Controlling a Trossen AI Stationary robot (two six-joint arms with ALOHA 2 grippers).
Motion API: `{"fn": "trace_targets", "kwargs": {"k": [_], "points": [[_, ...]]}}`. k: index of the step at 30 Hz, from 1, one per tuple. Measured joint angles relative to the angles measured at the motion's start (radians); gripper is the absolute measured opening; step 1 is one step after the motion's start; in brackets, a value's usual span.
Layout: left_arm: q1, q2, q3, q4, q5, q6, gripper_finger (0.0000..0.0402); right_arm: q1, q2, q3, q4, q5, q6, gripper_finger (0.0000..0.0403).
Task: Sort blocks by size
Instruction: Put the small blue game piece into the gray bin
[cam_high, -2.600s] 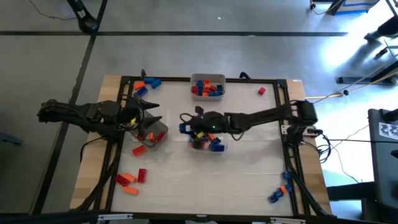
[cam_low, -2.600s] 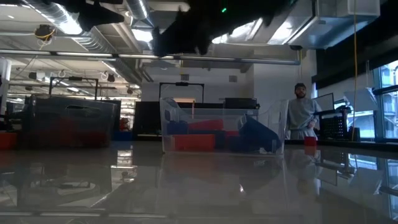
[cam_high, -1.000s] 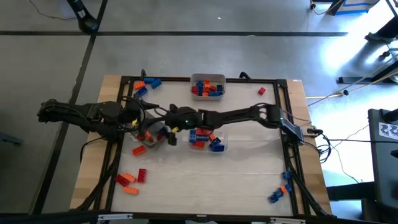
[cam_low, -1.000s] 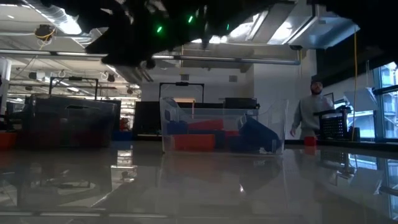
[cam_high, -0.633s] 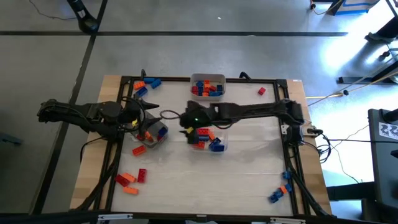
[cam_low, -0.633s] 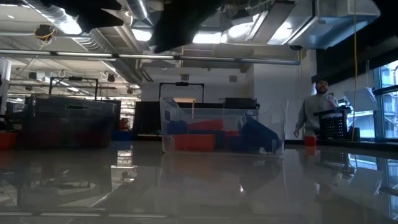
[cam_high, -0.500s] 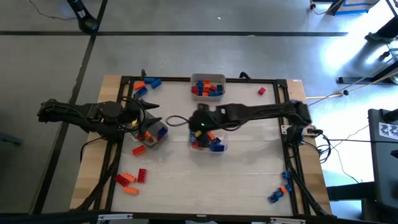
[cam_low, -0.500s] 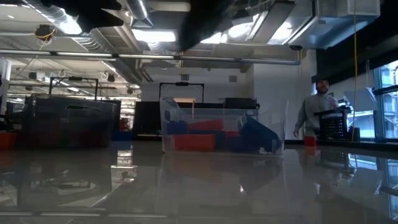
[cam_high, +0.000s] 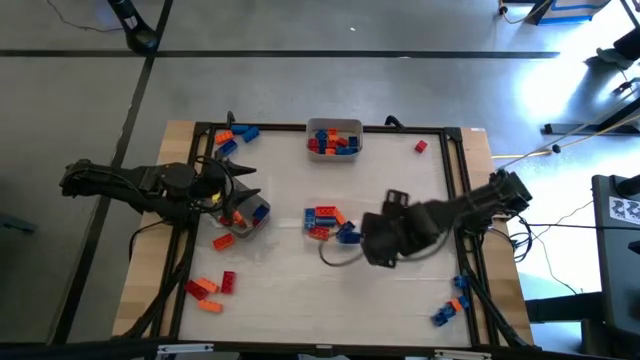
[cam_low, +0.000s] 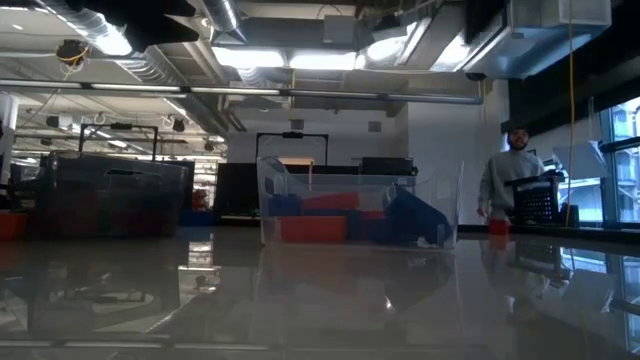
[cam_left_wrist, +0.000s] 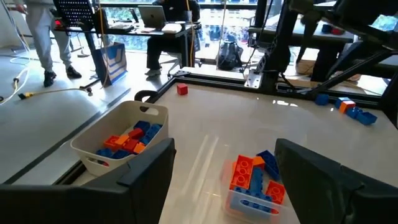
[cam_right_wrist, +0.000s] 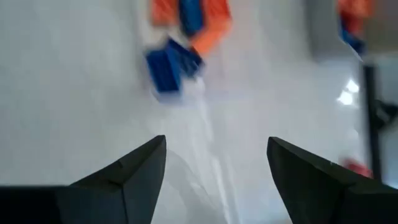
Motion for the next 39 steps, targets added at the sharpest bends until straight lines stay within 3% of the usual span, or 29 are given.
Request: {"fn": "trace_targets", "kwargs": {"k": [3,6,11,15,18,22,39], "points": [[0.0,0.0,0.0,0.0,0.0,0.014,0.0265,0.065,-0.005,-0.043,-0.063,0.033,0.123,0.0276],[0.0,0.0,0.0,0.0,0.0,0.014,0.0265,0.119,-0.039,-0.155,-0.035,-0.002,0.222,0.0276],[0.0,0.0,0.0,0.0,0.0,0.014,0.0265,0.196,-0.079,-0.34,0.021,-0.196,0.384,0.0276],[0.0,0.0,0.0,0.0,0.0,0.02,0.0265,0.264,-0.078,-0.415,0.051,-0.416,0.503,0.0276],[0.0,0.0,0.0,0.005,0.0,0.03,0.0265,0.313,-0.07,-0.463,0.129,-0.521,0.582,0.0276],[0.0,0.0,0.0,0.021,0.0,0.054,0.0265,0.367,-0.071,-0.522,0.266,-0.534,0.618,0.0276],[0.0,0.0,0.0,0.025,0.0,0.074,0.0265,0.658,-0.071,-0.631,0.498,-0.54,0.619,0.0275]]}}
